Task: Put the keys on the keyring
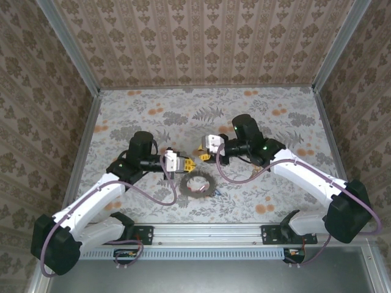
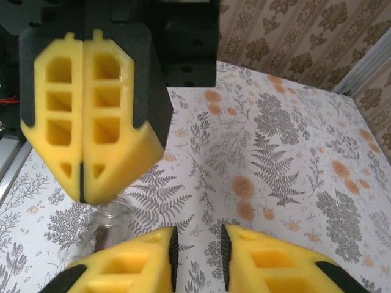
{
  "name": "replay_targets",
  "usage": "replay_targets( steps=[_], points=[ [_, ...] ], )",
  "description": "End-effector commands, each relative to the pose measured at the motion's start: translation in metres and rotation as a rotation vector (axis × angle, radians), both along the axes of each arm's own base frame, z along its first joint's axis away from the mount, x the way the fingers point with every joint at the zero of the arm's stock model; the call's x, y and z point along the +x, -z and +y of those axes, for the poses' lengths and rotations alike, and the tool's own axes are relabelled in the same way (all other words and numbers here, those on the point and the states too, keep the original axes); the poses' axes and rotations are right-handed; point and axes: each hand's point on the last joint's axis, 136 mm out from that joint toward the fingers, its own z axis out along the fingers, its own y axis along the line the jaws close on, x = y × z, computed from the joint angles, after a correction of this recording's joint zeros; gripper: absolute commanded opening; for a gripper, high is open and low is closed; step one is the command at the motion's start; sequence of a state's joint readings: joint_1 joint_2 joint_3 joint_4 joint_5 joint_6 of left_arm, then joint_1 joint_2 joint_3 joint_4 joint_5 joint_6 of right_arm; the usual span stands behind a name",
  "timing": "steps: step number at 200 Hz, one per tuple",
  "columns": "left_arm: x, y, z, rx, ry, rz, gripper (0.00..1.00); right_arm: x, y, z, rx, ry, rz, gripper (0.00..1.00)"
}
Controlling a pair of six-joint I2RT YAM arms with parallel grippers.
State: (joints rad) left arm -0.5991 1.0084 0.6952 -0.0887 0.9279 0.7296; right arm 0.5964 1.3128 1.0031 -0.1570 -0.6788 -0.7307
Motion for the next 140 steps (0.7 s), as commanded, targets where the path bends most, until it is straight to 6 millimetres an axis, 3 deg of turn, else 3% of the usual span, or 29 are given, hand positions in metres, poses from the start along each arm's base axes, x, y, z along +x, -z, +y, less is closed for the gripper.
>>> replay_targets(
  steps=[1,16,30,45,60,63,74,90,105,125,132,140],
  points=[
    [-0.006,-0.01,-0.001,-0.04,0.024,-0.033,0.0,-0.02,-0.007,-0.013,0.02,-0.082,0.025,0.32],
    [-0.004,-0.01,-0.002,-0.038,0.021,-0.024,0.0,-0.025,-0.001,-0.018,-0.024,-0.107,0.021,0.34],
    [0.0,-0.006,-0.002,-0.025,-0.003,-0.01,0.0,-0.017,0.007,-0.022,-0.063,-0.058,0.01,0.35],
    [0.018,-0.002,0.002,-0.019,-0.112,0.042,0.0,-0.006,0.019,-0.027,-0.102,0.003,-0.015,0.4],
    [0.046,0.005,0.013,-0.009,-0.29,0.134,0.14,0.002,0.026,-0.03,-0.143,0.04,-0.028,0.42],
    [0.052,0.006,0.016,-0.01,-0.332,0.159,0.21,0.004,0.028,-0.031,-0.152,0.048,-0.027,0.42],
    [0.078,0.011,0.031,-0.009,-0.531,0.256,0.38,0.01,0.031,-0.031,-0.171,0.066,-0.012,0.44],
    [0.102,0.019,0.058,-0.02,-0.776,0.423,0.41,0.014,0.033,-0.025,-0.164,0.084,0.031,0.46],
    [0.118,0.034,0.094,-0.036,-1.018,0.601,0.49,0.02,0.03,-0.013,-0.129,0.167,0.104,0.47],
    [0.112,0.054,0.127,-0.028,-1.174,0.783,0.54,0.045,0.034,-0.011,-0.093,0.467,0.228,0.45],
    [0.109,0.06,0.136,-0.022,-1.219,0.829,0.55,0.053,0.032,-0.016,-0.07,0.612,0.308,0.45],
    [0.105,0.064,0.148,-0.022,-1.271,0.867,0.59,0.06,0.041,-0.019,-0.076,0.756,0.441,0.44]
  ],
)
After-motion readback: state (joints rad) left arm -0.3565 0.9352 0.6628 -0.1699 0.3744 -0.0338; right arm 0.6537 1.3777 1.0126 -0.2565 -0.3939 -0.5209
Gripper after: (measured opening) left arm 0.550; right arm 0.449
